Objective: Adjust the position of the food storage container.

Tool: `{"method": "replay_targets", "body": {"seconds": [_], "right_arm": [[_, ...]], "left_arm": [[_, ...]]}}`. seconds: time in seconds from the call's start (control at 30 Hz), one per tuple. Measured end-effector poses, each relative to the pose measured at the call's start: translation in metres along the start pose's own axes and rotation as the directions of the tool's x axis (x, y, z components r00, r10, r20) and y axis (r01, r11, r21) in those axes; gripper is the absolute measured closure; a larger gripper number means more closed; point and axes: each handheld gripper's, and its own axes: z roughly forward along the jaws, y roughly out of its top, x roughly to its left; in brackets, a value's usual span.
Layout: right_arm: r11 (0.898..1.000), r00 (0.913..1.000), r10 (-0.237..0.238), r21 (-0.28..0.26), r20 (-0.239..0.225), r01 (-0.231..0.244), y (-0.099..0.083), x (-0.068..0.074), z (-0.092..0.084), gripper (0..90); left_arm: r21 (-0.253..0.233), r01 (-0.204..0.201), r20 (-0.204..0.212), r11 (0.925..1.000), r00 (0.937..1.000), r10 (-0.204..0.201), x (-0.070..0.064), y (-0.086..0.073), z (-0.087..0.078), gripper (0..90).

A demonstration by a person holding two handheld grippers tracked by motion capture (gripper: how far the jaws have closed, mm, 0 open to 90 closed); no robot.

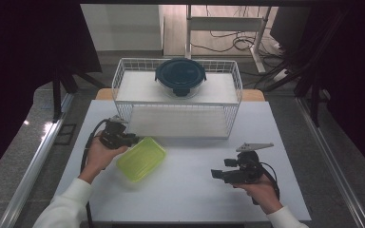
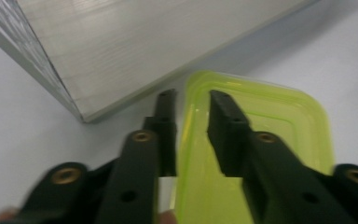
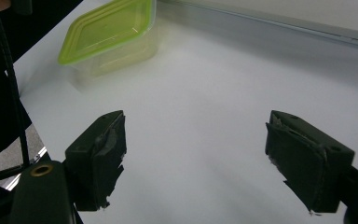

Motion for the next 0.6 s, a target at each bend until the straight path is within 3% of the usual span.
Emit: {"method": "replay_targets", "body": {"seconds": [0.17, 0.33, 0.6], "right_arm": [[1.000, 1.0000, 0.002, 0.001, 0.003, -0.002, -0.001, -0.001, 0.001, 20.2], [1.000, 1.0000, 0.000, 0.001, 0.003, 0.000, -0.001, -0.001, 0.001, 20.2], [1.000, 1.0000, 0.003, 0.017, 0.006, -0.003, -0.002, -0.002, 0.003, 20.2]], "left_arm": [[0.048, -0.019, -0.027, 0.9987, 0.9994, 0.020, 0.007, 0.005, 0.013, 89.5], [0.107, -0.055, -0.048, 0.9928, 0.9970, 0.061, 0.009, 0.005, 0.029, 90.0], [0.117, -0.065, -0.042, 0.9911, 0.9966, 0.070, 0.005, 0.007, 0.041, 90.0]]}}
